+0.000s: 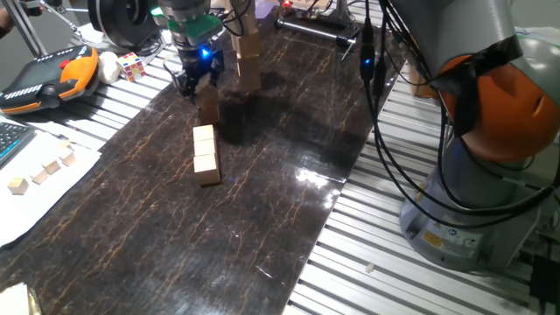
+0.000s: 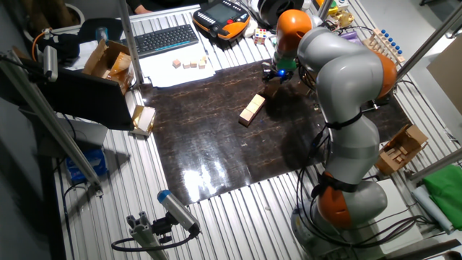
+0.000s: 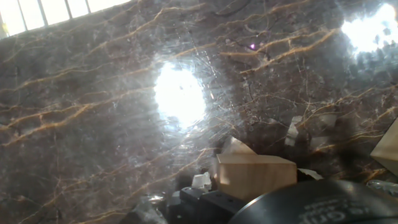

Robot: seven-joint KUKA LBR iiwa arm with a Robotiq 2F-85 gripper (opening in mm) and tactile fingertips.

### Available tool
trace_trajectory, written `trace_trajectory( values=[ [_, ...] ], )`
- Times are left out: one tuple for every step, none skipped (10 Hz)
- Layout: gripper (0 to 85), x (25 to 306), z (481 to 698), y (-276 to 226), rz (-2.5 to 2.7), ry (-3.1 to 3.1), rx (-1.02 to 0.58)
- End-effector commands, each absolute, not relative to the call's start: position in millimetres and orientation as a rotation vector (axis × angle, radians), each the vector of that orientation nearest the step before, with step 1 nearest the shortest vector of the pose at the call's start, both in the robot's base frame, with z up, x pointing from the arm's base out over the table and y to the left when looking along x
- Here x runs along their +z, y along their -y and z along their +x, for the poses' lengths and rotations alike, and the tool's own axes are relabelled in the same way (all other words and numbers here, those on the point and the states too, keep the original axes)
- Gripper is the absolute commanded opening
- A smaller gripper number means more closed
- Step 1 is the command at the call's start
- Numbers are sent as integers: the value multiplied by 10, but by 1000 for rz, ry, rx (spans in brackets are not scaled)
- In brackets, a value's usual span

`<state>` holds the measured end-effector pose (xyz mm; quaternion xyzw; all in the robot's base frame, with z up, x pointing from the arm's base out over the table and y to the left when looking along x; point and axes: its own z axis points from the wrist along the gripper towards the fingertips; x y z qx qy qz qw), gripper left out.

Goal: Stack the blocks in a vertical line of five

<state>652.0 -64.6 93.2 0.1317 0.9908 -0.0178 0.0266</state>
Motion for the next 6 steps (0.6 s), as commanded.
trace_trajectory(
  values=[
    [690,936,6521,647,407,-3064,-54],
    [703,938,6521,647,407,-3064,-54],
    [720,943,6520,647,407,-3064,-54],
    [737,955,6519,649,409,-3065,-59],
    [753,978,6518,654,413,-3070,-60],
    [770,1012,6513,652,417,-3071,-63]
  ],
)
